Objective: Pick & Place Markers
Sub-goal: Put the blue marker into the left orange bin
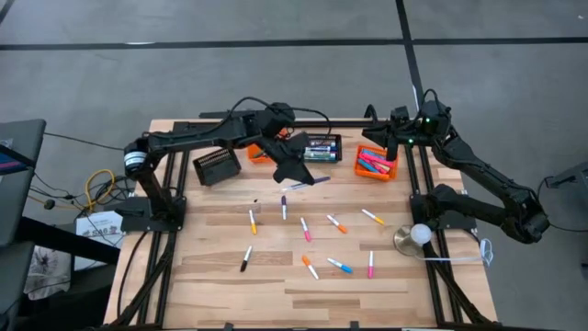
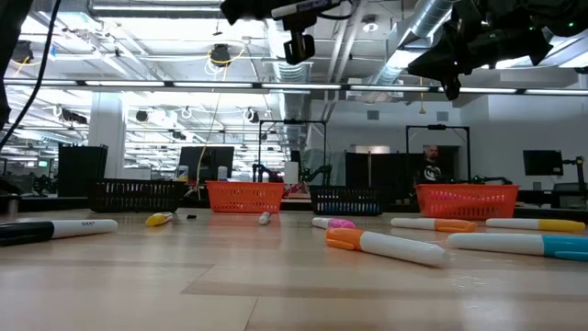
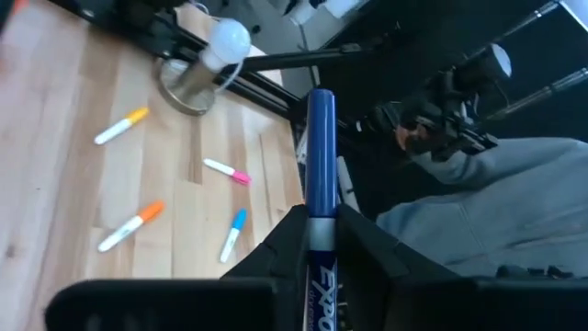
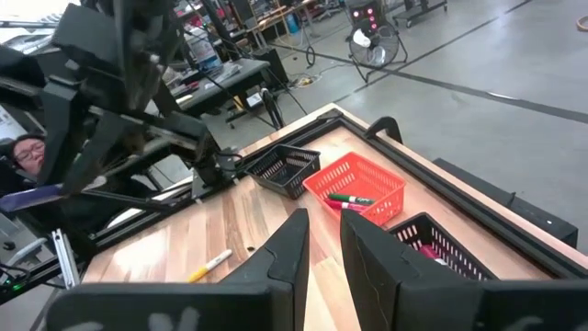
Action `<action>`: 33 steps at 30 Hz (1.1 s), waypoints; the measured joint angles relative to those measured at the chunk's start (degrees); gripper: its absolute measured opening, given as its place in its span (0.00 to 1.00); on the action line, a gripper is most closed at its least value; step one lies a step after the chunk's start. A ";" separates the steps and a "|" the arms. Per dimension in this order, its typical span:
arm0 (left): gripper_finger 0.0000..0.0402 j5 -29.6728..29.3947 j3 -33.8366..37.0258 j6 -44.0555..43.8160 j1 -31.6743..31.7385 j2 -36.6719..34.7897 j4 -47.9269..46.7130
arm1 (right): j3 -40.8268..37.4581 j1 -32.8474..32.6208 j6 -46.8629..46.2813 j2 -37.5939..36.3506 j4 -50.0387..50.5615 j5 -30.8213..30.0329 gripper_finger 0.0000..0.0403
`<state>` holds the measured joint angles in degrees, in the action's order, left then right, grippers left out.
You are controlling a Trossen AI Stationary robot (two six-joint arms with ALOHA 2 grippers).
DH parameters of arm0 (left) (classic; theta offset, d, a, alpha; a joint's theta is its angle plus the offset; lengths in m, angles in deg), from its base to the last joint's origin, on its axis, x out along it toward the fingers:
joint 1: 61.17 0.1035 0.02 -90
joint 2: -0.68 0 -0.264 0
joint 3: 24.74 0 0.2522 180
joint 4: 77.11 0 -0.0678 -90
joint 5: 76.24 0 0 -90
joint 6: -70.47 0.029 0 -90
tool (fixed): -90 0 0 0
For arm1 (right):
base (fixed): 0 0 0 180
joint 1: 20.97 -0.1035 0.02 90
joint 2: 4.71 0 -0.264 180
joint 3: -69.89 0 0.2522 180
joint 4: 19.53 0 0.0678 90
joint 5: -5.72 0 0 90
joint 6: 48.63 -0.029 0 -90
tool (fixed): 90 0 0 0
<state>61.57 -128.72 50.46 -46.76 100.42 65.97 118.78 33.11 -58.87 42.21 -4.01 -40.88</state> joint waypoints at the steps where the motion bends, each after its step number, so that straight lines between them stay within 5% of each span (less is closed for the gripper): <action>1: 0.11 0.05 0.00 0.03 -0.23 0.00 0.00 | 0.00 0.00 0.05 0.01 0.00 -0.02 0.14; 9: 0.12 -2.80 0.00 0.46 -0.02 0.00 -3.42 | 0.00 0.00 0.12 0.01 0.00 -0.11 0.14; 16: 0.12 -29.16 0.00 8.68 0.02 0.02 -19.02 | 0.00 0.00 0.12 0.01 0.00 -0.17 0.14; 21: 0.12 -43.28 0.00 14.26 0.45 0.02 -20.37 | 0.00 0.00 0.12 -0.01 0.00 -0.24 0.14; 28: 0.12 -54.25 0.00 20.05 5.93 0.47 -20.67 | 0.00 0.00 0.13 0.01 0.00 -0.22 0.14; 33: 0.12 -54.05 -0.03 21.56 11.94 1.07 -20.95 | 0.00 0.01 0.12 -0.01 0.00 -0.22 0.14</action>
<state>7.52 -128.75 72.02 -34.82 101.49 45.02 118.78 33.12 -58.76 42.20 -4.01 -41.10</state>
